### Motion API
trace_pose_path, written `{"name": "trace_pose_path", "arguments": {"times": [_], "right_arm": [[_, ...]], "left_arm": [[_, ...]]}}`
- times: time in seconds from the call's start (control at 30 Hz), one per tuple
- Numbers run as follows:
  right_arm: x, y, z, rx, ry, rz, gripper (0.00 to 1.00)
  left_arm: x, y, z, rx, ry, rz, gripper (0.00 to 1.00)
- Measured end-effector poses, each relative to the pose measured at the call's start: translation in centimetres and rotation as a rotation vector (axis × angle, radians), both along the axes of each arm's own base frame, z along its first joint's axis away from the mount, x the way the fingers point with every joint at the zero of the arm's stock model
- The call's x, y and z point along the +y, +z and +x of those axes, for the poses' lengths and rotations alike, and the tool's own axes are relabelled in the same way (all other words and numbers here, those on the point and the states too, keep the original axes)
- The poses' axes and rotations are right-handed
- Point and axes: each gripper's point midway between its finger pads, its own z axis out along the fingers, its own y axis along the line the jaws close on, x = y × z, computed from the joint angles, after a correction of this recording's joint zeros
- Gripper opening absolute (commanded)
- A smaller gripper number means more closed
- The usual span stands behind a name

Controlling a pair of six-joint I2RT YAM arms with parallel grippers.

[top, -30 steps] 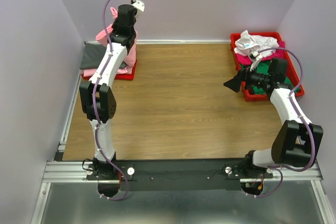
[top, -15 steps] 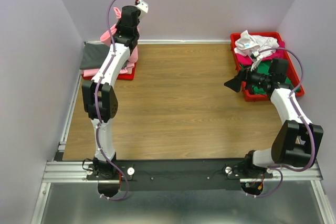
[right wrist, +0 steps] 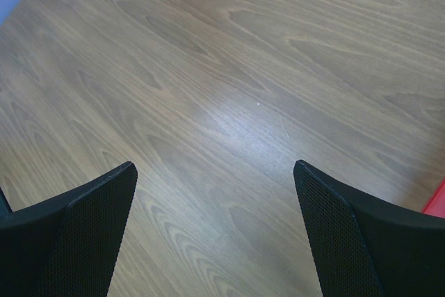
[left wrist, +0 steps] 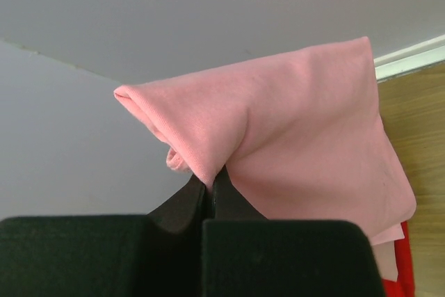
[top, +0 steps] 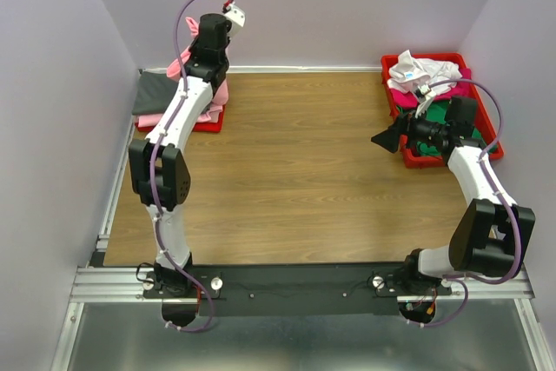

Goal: Fold and stack the t-shirts
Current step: Neatly place the folded tshirt to the corner

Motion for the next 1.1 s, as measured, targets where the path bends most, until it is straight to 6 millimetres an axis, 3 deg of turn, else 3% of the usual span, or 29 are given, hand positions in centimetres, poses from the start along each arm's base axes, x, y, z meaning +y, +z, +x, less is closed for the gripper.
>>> {"name": "trace_pose_path", "arguments": {"times": [0.27,0.4,0.8,0.93,1.1], "right_arm": [[0.0,0.0,0.0,0.0,0.0,0.0,1.0],[0.0,0.0,0.0,-0.001,0.0,0.0,1.0],[0.0,0.0,0.0,-0.005,0.002,-0.004,1.0],[-0.1,0.0,0.0,-0.005,0.001,-0.004,1.0],[-0.2,0.0,0.0,-0.005,-0.003,-0.004,1.0]], "left_arm": [[0.2,4.4,-3.6,-0.075,-0.013,-0.019,0.0],[0.1,5.1,-5.0,-0.092,-0.022,-0.023,0.0],[-0.3,2.6,-6.2,-0.039,-0.04,0.003,0.0],[-0.4,2.3,-5.7,-0.041,-0.041,0.012,0.0],[-0.8,0.0,-4.3,0.0,-0.045,0.036,0.0]]}}
